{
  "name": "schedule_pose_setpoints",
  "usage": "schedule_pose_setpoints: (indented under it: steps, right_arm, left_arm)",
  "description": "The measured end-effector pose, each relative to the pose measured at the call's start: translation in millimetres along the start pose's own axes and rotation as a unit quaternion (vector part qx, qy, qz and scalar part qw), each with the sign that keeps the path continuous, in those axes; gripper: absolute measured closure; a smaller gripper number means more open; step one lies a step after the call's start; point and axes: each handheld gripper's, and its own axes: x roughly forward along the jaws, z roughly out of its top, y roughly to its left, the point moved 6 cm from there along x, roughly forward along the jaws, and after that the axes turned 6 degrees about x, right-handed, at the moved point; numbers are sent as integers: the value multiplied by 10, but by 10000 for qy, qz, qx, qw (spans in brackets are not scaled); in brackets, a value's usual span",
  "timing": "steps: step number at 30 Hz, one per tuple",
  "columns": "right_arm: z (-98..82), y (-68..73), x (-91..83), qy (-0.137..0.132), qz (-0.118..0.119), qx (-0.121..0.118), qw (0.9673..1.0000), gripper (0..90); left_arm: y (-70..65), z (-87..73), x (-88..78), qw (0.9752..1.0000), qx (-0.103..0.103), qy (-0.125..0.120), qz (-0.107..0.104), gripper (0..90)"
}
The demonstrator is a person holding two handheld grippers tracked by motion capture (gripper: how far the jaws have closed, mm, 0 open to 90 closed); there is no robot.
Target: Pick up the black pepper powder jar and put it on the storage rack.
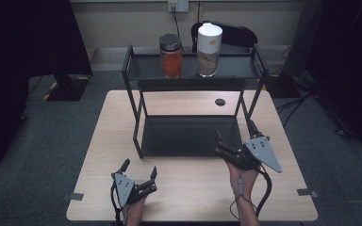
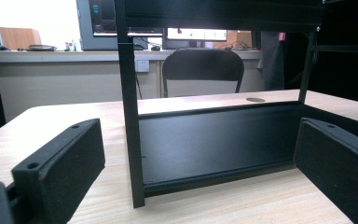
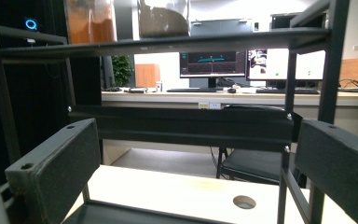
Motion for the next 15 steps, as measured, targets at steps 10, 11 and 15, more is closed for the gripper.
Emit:
schedule_pose_setpoints:
  steps: [10,11,15]
  right_arm:
    - [-167,-65,-165,29,-136,-29,9999,0]
    - [-189,-69,-182,28,-156,-42,9999,0]
    - [-273,-93,-240,29,-143,13,9999,0]
  left_arm:
    - [-1,1,0,10000,0,3,3,12]
    - [-1,0,0,10000,-1,1,5,12]
    - [-2,1,0,10000,-2,2,6,12]
